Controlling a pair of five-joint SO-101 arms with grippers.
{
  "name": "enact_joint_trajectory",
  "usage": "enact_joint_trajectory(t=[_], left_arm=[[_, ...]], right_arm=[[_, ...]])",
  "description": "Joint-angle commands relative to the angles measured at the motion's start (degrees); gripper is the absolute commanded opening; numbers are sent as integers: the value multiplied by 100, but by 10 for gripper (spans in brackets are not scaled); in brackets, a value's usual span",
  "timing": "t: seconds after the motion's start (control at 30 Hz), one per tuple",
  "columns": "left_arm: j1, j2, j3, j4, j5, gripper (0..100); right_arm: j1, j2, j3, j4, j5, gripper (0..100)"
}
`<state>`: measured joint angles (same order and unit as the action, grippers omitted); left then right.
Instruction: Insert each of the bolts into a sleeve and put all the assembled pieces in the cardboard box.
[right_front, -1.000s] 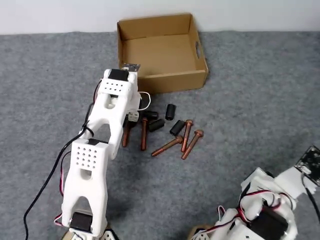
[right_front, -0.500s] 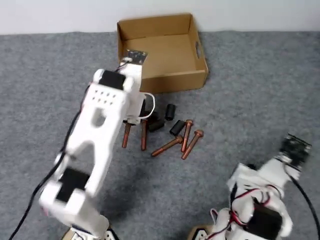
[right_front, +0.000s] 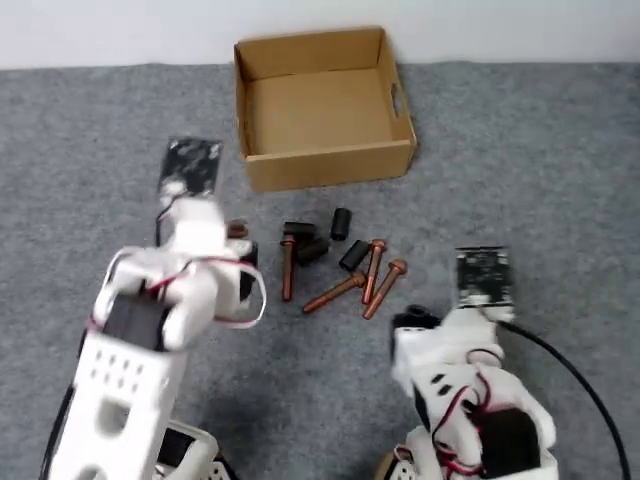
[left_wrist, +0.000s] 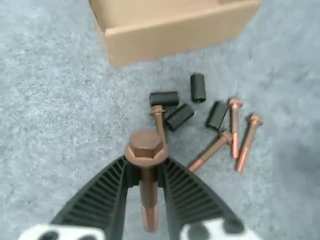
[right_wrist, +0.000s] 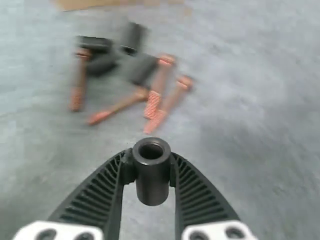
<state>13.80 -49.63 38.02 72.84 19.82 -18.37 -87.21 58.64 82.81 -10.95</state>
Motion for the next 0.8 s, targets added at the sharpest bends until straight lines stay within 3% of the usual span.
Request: enact_joint_trajectory(t=[0.0, 0.17, 0.27, 0.57, 0.77], left_arm=[[44, -941, 136, -211, 448, 4], [44, -1503, 312, -211, 747, 4], [53, -1758, 286, -316, 985, 4], [1310, -2646, 497, -1169, 1723, 4], [1398, -2857, 998, -1398, 1732, 4]], right_arm=[[-1138, -4, -62, -558, -18, 9], [-2554, 57, -62, -1279, -9, 9], [-2958, 57, -44, -1437, -9, 9], [-3222, 57, 141, -1938, 114, 9], [-3213, 57, 149, -1947, 536, 9]])
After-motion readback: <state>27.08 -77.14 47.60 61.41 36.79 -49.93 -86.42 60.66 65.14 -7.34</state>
